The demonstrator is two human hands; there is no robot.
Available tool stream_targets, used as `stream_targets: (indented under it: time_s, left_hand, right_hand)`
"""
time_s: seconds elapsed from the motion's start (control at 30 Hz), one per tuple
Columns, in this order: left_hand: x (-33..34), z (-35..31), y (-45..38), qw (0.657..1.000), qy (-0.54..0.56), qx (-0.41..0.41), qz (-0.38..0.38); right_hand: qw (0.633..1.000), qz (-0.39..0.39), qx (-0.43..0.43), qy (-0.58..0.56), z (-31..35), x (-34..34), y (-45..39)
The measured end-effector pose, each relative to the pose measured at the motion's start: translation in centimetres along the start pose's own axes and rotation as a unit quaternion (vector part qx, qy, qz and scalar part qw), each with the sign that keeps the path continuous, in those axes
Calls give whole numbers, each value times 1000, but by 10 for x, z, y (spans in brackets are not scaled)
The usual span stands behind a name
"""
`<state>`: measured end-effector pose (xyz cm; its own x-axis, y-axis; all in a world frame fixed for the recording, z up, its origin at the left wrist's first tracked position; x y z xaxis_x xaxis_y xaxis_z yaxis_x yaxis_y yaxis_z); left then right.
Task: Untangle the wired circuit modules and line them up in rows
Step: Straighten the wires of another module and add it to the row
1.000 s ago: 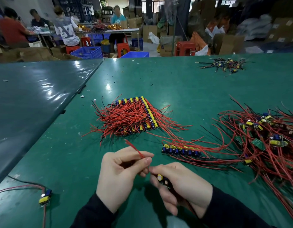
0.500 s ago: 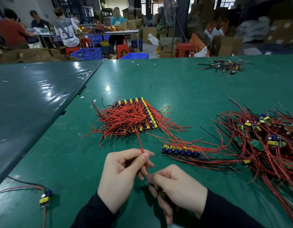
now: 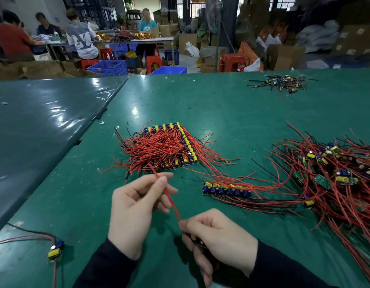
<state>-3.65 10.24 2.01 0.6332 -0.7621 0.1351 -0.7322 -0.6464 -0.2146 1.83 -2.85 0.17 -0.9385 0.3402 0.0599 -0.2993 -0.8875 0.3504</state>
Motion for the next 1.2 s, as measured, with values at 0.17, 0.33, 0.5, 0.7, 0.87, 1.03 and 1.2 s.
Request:
stream_targets:
  time_s: [0.17, 0.33, 0.5, 0.7, 0.87, 1.03, 1.2]
  left_hand:
    - [-10, 3, -3, 998, 19, -18, -48]
    - [-8, 0, -2, 993, -74, 54, -79]
    - [-12, 0, -4, 990, -95, 55, -83]
    - [-14, -1, -5, 993, -58, 38, -92]
    - [-18, -2, -6, 995, 21, -32, -94]
    - [-18, 5, -8, 981, 114, -145, -64]
    - [1, 16, 0, 932, 126, -327, 93]
  right_hand:
    - [999, 26, -27, -16, 7, 5, 2]
    - [999, 28, -28, 8, 6, 6, 3]
    - [999, 27, -16, 24, 4, 6, 3]
    - [999, 24, -17, 43, 8, 7, 5]
    - [997, 38, -67, 24, 16, 6, 8]
    - [988, 50, -132, 63, 24, -5, 12]
    - [975, -92, -152, -136, 23, -20, 5]
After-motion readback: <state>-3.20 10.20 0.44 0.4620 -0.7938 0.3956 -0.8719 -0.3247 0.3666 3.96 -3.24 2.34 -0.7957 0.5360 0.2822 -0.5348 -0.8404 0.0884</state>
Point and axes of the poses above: each hand's wrist, its own y-axis away from the middle knuckle, its own x-axis out of the palm, z = x × y, the point moved 3 cm from there along -y, towards the middle knuckle, and after that the axes turned 4 degrees about -y, right-handed, at the moved point
